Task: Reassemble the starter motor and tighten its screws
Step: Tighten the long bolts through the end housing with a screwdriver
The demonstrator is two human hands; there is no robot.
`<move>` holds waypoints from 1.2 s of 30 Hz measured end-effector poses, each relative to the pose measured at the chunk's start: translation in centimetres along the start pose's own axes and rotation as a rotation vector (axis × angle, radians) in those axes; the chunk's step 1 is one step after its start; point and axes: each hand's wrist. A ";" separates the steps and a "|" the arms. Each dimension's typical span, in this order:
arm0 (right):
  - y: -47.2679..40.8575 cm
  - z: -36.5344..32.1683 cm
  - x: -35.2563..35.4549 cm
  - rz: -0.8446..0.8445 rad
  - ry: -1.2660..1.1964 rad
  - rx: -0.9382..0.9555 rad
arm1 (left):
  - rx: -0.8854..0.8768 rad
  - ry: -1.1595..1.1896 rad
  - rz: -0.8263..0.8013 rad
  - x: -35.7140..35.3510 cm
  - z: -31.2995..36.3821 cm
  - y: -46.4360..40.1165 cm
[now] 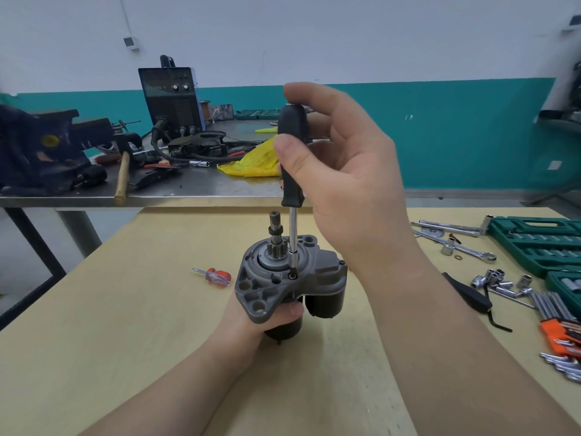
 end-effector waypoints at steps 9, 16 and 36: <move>0.1 -0.1 0.1 -0.019 -0.055 -0.020 | 0.008 0.032 0.026 0.5 -0.8 -0.4; 0.0 -0.1 0.0 -0.005 -0.047 -0.027 | -0.004 -0.053 -0.012 0.5 -1.1 -0.5; -0.1 -0.1 0.0 0.009 -0.024 -0.036 | 0.013 -0.033 -0.007 0.8 -0.8 0.7</move>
Point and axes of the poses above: each hand's wrist, its own y-axis away from the middle knuckle, its own x-axis out of the back of the hand, z = x × y, and after that the axes turned 3 degrees about y, right-handed
